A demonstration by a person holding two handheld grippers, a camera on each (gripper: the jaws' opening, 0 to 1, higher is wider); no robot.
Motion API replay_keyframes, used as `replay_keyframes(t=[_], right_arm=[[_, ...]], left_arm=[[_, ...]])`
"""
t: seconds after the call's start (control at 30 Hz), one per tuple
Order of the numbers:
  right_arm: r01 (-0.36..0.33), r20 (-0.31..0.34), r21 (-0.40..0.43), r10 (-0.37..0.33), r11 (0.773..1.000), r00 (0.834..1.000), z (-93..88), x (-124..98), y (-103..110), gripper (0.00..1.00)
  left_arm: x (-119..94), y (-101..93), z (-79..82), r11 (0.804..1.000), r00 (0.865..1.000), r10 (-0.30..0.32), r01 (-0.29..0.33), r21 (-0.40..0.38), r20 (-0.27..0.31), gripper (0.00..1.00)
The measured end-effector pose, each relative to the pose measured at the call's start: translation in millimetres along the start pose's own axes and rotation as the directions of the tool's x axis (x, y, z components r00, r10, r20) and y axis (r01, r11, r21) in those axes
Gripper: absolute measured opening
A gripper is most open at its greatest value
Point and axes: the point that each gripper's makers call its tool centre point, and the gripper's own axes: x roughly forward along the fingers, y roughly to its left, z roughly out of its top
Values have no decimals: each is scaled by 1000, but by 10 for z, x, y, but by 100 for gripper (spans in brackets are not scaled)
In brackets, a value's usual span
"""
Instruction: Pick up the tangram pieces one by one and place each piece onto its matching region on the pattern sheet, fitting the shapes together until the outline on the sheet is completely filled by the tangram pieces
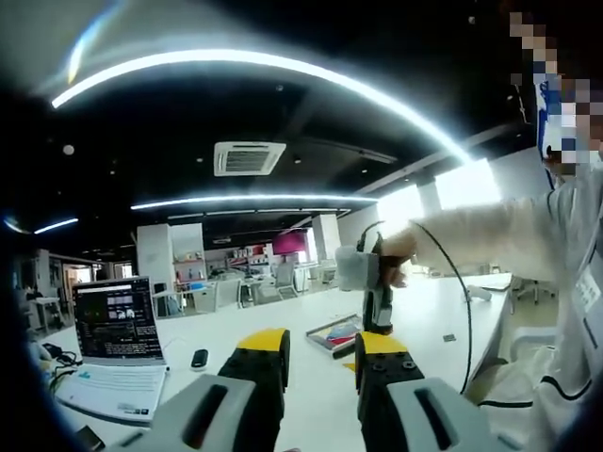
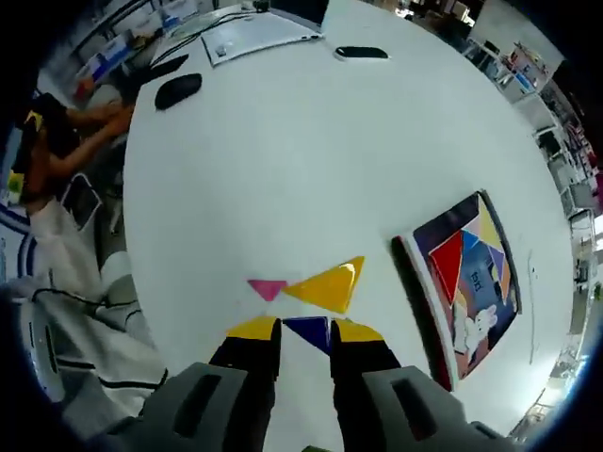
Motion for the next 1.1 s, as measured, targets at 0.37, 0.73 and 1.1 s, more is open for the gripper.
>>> replay_keyframes(t=[0.37, 0.73, 1.1], right_arm=[[-54, -42, -88, 51, 995, 998, 104, 238, 329, 22], [-57, -54, 53, 59, 997, 997, -6, 384, 211, 22], [32, 56, 186, -43, 982, 997, 256, 456, 14, 21]], left_arm=[[-10, -73, -109, 999, 998, -42, 43, 24, -35, 30], [9, -11, -588, 998, 970, -18, 33, 58, -241, 29], [27, -45, -555, 997, 969, -8, 27, 74, -245, 29]])
